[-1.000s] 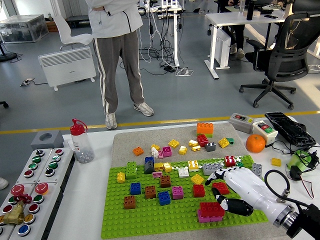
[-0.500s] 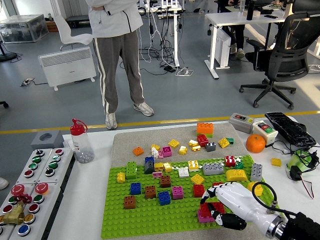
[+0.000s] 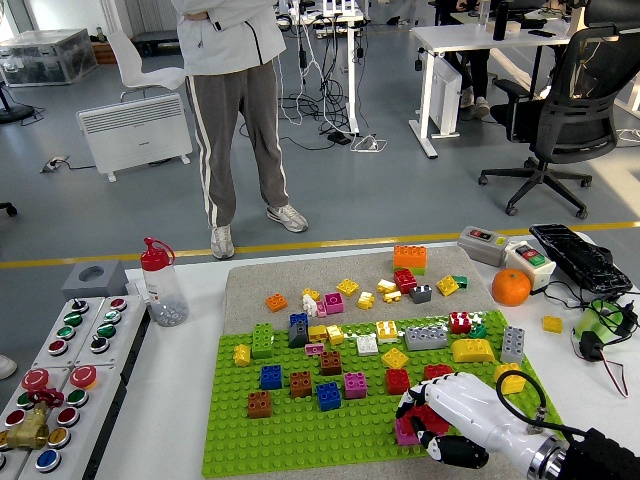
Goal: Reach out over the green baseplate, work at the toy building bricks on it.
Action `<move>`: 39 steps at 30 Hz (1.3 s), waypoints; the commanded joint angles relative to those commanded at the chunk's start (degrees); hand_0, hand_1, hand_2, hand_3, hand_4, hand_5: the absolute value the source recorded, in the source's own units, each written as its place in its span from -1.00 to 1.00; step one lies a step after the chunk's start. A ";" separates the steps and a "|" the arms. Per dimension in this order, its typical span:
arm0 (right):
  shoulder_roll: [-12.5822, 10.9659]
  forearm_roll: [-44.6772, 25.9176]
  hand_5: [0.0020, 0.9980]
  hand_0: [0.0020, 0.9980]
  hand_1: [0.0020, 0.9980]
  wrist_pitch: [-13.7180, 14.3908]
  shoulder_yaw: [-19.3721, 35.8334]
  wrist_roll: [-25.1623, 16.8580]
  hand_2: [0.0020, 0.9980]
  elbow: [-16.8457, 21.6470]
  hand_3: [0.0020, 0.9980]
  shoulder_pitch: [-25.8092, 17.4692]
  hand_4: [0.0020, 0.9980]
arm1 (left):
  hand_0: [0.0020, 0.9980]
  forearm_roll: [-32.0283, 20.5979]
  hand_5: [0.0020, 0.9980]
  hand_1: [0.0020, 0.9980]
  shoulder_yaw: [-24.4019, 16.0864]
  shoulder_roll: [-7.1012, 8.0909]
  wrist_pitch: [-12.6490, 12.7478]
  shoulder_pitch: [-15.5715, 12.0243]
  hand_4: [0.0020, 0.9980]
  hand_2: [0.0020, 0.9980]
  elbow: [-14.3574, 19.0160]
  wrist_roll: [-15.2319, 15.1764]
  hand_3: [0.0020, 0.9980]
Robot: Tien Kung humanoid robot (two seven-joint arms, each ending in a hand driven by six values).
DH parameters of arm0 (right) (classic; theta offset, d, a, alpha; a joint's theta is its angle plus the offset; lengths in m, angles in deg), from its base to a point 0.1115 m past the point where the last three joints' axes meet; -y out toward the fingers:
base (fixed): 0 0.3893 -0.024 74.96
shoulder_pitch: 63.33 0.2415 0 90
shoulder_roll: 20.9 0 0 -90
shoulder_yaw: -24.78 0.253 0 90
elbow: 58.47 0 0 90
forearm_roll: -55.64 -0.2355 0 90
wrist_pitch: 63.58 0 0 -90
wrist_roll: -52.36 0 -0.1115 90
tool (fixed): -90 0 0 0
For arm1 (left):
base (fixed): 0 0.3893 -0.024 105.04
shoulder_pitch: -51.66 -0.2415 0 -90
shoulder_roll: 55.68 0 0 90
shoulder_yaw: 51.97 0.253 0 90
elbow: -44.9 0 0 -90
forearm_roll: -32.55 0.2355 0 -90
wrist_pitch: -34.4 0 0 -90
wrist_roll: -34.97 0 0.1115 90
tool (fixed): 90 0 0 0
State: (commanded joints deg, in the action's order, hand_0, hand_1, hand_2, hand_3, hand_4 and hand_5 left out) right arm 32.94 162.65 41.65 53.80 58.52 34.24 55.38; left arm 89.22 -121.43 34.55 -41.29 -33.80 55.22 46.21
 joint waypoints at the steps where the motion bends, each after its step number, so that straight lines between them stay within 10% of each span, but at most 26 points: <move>1: 0.01 0.00 -0.64 0.19 0.27 -0.06 0.00 0.04 0.25 -0.06 0.17 0.01 -0.37 | 0.33 -0.04 1.00 0.23 0.02 0.01 0.00 0.02 -0.53 0.14 0.00 -0.01 -0.09; 39: 0.32 -0.44 -0.63 0.17 0.26 -2.11 -0.13 0.69 0.24 -1.40 0.16 0.11 -0.36 | 0.33 -0.11 1.00 0.22 0.12 0.03 -0.02 0.39 -0.52 0.13 0.00 0.01 -0.09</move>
State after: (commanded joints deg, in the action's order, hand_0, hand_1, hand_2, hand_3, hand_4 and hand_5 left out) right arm 33.26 162.21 39.54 53.67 59.21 32.84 55.48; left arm 89.10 -121.31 34.58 -41.31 -33.41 55.22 46.22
